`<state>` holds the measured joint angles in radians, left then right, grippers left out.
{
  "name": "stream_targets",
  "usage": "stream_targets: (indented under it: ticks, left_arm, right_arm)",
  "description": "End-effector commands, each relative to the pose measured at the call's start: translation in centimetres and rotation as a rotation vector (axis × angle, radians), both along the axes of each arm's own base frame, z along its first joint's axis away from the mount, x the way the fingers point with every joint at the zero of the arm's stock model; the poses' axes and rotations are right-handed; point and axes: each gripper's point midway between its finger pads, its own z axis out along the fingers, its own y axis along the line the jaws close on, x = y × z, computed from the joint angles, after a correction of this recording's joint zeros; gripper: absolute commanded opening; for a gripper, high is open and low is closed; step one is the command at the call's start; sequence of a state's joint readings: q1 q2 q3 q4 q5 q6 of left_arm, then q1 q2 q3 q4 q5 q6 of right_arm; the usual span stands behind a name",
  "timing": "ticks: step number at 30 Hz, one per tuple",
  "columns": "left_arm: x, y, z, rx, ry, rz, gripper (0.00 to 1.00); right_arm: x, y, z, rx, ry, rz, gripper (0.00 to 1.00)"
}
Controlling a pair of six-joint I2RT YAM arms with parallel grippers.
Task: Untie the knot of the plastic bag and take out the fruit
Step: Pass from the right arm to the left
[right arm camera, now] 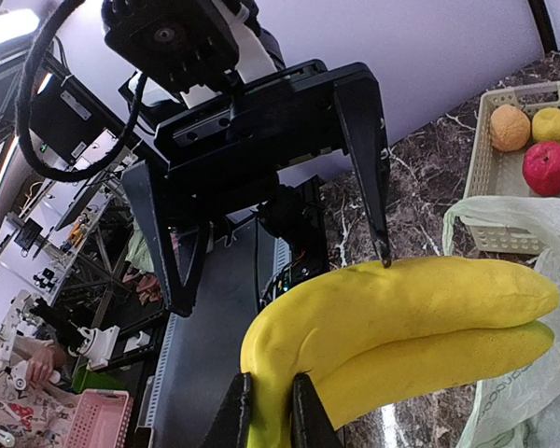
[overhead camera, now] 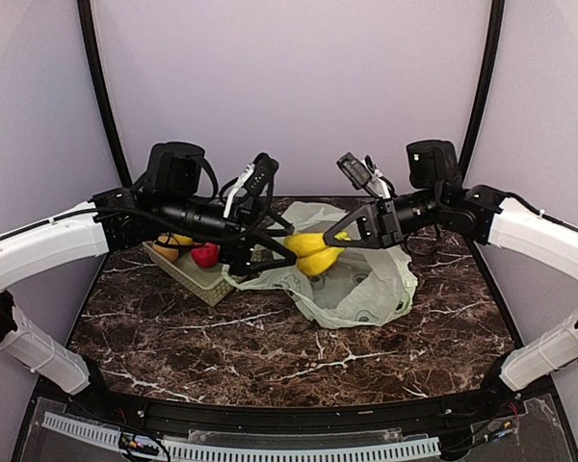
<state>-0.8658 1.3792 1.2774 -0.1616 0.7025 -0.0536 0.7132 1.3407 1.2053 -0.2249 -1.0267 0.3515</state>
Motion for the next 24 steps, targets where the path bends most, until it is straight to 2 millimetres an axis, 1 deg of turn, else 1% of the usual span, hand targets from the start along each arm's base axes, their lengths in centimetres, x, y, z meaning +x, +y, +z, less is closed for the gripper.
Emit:
stream_targets:
  ticks: [1, 6, 9, 11, 13, 14, 15, 17, 21, 24]
  left_arm:
    - [-1.9, -0.5, -0.7, 0.023, 0.026, -0.112, 0.97]
    - [-1.4, -1.0, -1.5, 0.052, 0.0, -0.1, 0.98]
    - [-1.6, -1.3, -1.9, 0.063, 0.004, -0.116, 0.97]
    - [-1.8, -1.6, -2.4, 0.075, 0.008, -0.128, 0.95]
    - [-1.9, -1.7, -2.6, 0.082, 0.012, -0.137, 0.88]
    - [-2.0, -1.8, -2.7, 0.08, 0.016, -0.143, 0.83]
    - [-2.1, -1.9, -2.6, 0.078, 0.02, -0.149, 0.81]
    - [-2.4, -2.1, -2.7, 0.072, 0.03, -0.166, 0.72]
    - [-2.8, -2.4, -3.0, 0.072, 0.048, -0.187, 0.6]
    - [-3.0, -2.5, -3.1, 0.071, 0.057, -0.198, 0.52]
  right_arm:
    - [-0.7, 0.0, 1.0, 0.034, -0.015, 0.053, 0.0]
    - [-1.4, 0.3, 0.6, 0.028, 0.003, 0.089, 0.0]
    - [-1.6, 0.4, 0.6, 0.029, 0.003, 0.097, 0.0]
    - [-1.6, 0.5, 0.6, 0.03, 0.001, 0.101, 0.0]
    - [-1.5, 0.6, 0.5, 0.028, 0.008, 0.106, 0.0]
    - [-1.5, 0.6, 0.4, 0.026, 0.011, 0.107, 0.0]
    - [-1.4, 0.7, 0.2, 0.022, 0.013, 0.104, 0.0]
    - [-0.9, 0.9, -0.2, 0.008, 0.014, 0.081, 0.0]
    - [-0.7, 1.1, -0.5, 0.001, 0.014, 0.074, 0.0]
    - [-0.5, 1.1, -0.7, -0.003, 0.015, 0.067, 0.0]
